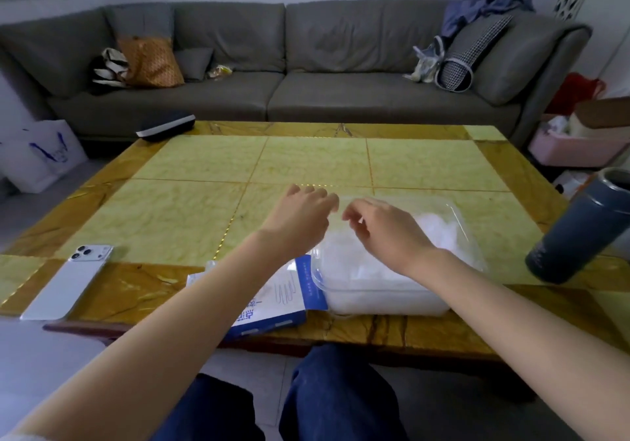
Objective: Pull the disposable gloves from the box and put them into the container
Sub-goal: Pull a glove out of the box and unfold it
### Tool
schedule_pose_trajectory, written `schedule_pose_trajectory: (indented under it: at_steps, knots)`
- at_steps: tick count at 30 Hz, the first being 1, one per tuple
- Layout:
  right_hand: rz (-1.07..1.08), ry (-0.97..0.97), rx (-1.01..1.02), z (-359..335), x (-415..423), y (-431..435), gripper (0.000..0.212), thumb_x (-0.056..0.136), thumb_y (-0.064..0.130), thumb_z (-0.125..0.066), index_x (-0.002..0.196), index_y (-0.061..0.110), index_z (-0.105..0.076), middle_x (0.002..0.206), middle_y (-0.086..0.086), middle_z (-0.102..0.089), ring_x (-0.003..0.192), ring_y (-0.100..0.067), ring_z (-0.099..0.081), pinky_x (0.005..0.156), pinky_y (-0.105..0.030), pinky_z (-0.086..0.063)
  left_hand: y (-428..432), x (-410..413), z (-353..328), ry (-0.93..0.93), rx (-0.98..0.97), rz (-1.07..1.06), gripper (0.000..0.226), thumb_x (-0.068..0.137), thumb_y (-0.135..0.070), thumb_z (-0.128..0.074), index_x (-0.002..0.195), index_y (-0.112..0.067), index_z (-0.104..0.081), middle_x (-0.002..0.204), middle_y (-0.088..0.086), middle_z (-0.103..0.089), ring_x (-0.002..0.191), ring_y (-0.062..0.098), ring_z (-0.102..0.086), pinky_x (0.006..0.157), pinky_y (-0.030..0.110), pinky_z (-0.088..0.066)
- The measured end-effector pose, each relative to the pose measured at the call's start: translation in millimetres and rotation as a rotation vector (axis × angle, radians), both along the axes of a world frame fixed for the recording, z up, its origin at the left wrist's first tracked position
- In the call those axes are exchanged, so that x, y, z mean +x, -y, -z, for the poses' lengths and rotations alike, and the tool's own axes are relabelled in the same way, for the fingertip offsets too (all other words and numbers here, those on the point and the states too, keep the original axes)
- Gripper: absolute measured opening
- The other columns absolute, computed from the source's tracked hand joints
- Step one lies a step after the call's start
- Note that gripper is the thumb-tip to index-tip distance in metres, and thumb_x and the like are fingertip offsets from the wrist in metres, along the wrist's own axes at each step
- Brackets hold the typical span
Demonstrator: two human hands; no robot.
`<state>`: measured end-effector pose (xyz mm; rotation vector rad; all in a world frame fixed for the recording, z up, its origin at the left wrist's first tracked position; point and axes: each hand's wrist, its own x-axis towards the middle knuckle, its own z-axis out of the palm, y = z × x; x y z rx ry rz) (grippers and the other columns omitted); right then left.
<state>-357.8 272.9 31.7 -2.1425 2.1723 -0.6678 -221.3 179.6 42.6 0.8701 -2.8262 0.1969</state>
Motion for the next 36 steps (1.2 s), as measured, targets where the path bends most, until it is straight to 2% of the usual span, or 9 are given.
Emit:
schedule_pose_trajectory:
  at_steps: [4, 8, 12, 14, 17, 20, 27, 32, 36]
  knots:
    - [-0.249, 0.07, -0.094, 11, 63, 7, 0.025, 0.093, 0.005, -0.05, 0.116, 0.011, -0.057, 0.115, 0.0, -0.058, 0.102, -0.013, -0.056, 0.08, -0.022, -0.046, 13, 69, 10, -0.161, 0.033, -0.198, 0.032, 0.093, -0.01, -0.044, 0.119, -0.02, -0.057, 0.12, -0.004, -0.06, 0.113, 0.016, -0.052, 0.104, 0.033, -0.029]
    - [-0.331, 0.099, 0.201, 34, 116, 23, 0.05, 0.095, 0.013, -0.05, 0.141, 0.013, -0.031, 0.14, -0.004, -0.036, 0.124, -0.02, -0.042, 0.098, -0.032, -0.039, 23, 135, 45, -0.133, 0.242, -0.445, 0.03, 0.094, -0.013, -0.041, 0.12, -0.02, -0.056, 0.123, -0.001, -0.057, 0.115, 0.019, -0.052, 0.098, 0.036, -0.036]
    - [-0.287, 0.062, 0.419, 56, 140, 42, 0.068, 0.092, 0.014, -0.057, 0.147, 0.011, -0.017, 0.148, -0.009, -0.026, 0.136, -0.024, -0.027, 0.109, -0.033, -0.028, 19, 173, 83, -0.026, 0.518, -0.471, 0.034, 0.096, -0.015, -0.042, 0.128, -0.02, -0.053, 0.137, 0.002, -0.05, 0.125, 0.019, -0.045, 0.105, 0.034, -0.037]
    - [-0.253, 0.038, 0.432, 65, 143, 48, 0.055, 0.092, 0.011, -0.057, 0.141, 0.013, -0.033, 0.141, -0.008, -0.039, 0.129, -0.024, -0.038, 0.1, -0.032, -0.036, 15, 181, 94, 0.006, 0.584, -0.446, 0.04, 0.096, -0.018, -0.045, 0.136, -0.017, -0.046, 0.146, 0.004, -0.039, 0.135, 0.02, -0.033, 0.111, 0.033, -0.029]
    - [-0.11, 0.078, 0.397, 71, 145, 51, 0.007, 0.094, 0.018, -0.054, 0.096, 0.013, -0.058, 0.099, -0.004, -0.061, 0.096, -0.024, -0.058, 0.076, -0.031, -0.042, 10, 185, 100, -0.026, 0.614, -0.411, 0.042, 0.092, -0.026, -0.051, 0.134, -0.023, -0.047, 0.143, 0.002, -0.038, 0.136, 0.019, -0.028, 0.109, 0.035, -0.031]
    - [-0.015, 0.228, 0.356, 67, 142, 53, 0.033, 0.094, 0.013, -0.054, 0.065, 0.017, -0.04, 0.067, 0.011, -0.048, 0.085, -0.019, -0.06, 0.063, -0.026, -0.04, 7, 187, 100, -0.021, 0.629, -0.41, 0.052, 0.087, -0.04, -0.059, 0.135, -0.029, -0.045, 0.142, -0.002, -0.036, 0.136, 0.017, -0.026, 0.105, 0.039, -0.038]
    - [0.083, 0.369, 0.097, 33, 122, 56, 0.036, 0.093, -0.002, -0.045, 0.067, 0.021, -0.034, 0.081, -0.007, -0.057, 0.088, -0.025, -0.063, 0.074, -0.039, -0.053, 5, 185, 102, 0.025, 0.605, -0.416, 0.061, 0.085, -0.046, -0.061, 0.138, -0.027, -0.038, 0.146, -0.003, -0.032, 0.135, 0.018, -0.026, 0.1, 0.04, -0.042]
    - [0.118, 0.38, -0.085, 1, 103, 56, 0.013, 0.094, 0.009, -0.053, 0.081, 0.008, -0.051, 0.081, -0.006, -0.06, 0.078, -0.021, -0.063, 0.074, -0.037, -0.056, 5, 183, 101, -0.001, 0.64, -0.409, 0.059, 0.085, -0.042, -0.062, 0.138, -0.029, -0.039, 0.146, -0.003, -0.031, 0.135, 0.017, -0.025, 0.102, 0.038, -0.039]
    - [0.1, 0.368, -0.034, -17, 88, 48, 0.022, 0.091, 0.022, -0.061, 0.08, 0.005, -0.052, 0.077, -0.012, -0.062, 0.072, -0.026, -0.063, 0.069, -0.034, -0.053, 4, 176, 89, 0.009, 0.65, -0.423, 0.05, 0.093, -0.037, -0.054, 0.139, -0.025, -0.038, 0.145, 0.003, -0.034, 0.134, 0.022, -0.031, 0.107, 0.041, -0.032]
